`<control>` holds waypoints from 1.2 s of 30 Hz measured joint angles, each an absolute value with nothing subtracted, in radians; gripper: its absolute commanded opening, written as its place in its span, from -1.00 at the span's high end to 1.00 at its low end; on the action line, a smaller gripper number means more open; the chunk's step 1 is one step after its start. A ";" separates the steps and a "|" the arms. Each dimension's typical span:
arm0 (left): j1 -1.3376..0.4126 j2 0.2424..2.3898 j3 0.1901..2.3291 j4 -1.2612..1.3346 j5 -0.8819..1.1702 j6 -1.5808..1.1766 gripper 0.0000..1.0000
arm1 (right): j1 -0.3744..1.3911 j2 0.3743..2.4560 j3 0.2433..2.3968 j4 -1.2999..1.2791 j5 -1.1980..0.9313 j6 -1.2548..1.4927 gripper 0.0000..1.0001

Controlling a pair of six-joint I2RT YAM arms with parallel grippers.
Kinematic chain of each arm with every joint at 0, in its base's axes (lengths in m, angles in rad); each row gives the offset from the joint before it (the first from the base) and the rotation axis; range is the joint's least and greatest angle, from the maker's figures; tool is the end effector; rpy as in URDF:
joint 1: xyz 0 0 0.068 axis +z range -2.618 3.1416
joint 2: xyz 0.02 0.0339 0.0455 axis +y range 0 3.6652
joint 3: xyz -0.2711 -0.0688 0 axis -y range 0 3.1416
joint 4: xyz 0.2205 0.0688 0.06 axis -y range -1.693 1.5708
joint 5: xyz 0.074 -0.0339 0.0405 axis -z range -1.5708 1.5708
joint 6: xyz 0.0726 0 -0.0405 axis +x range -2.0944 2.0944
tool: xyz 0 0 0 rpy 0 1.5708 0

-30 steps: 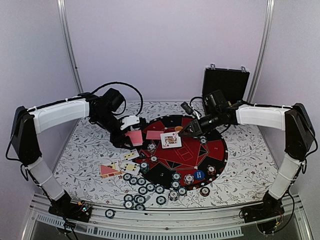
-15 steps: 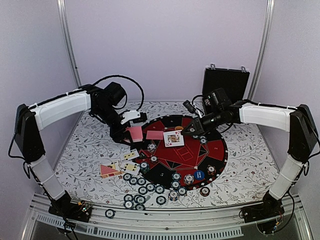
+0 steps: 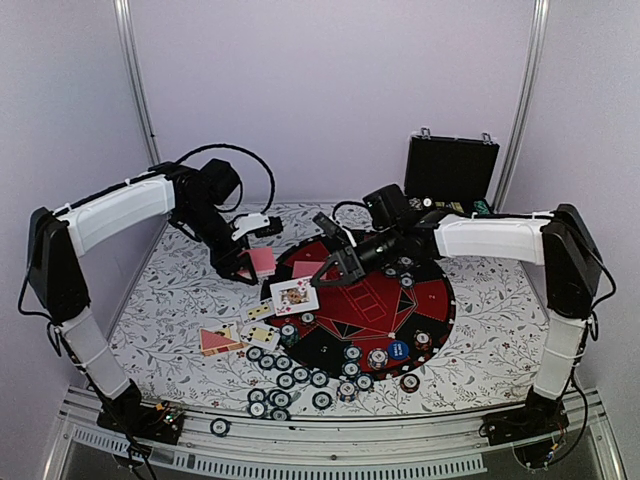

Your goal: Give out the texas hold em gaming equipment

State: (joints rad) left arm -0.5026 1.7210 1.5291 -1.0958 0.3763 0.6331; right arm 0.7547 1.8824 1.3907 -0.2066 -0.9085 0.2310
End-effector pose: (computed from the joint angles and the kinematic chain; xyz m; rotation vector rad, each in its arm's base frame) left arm 0.2746 -0.1814 0.2625 1.5663 2.3143 -0.5048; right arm 0.2643 0.3272 0.2441 -1.1225 2.1265 1.5258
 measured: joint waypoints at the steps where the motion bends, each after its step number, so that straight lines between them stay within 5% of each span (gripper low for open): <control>1: -0.503 1.720 1.529 -1.097 0.376 0.632 0.58 | 0.767 1.920 1.407 -0.180 -0.925 0.252 1.00; 12: -0.501 1.623 1.491 -1.106 0.366 0.627 0.58 | 0.852 2.240 1.631 0.012 -0.984 0.461 1.00; 16: -0.501 1.617 1.486 -1.106 0.367 0.623 0.58 | 0.864 2.301 1.687 0.053 -0.977 0.523 0.76; 18: -0.501 1.616 1.484 -1.106 0.369 0.620 0.58 | 0.866 2.326 1.715 0.063 -0.972 0.548 0.42; 21: -0.501 1.616 1.478 -1.105 0.373 0.619 0.58 | 0.866 2.335 1.725 0.070 -0.964 0.568 0.23; 28: -0.501 1.616 1.467 -1.102 0.377 0.617 0.59 | 0.852 2.331 1.693 0.089 -0.938 0.587 0.04; 36: -0.501 1.616 1.446 -1.089 0.381 0.618 0.59 | 0.735 2.189 1.426 0.128 -0.920 0.623 -0.26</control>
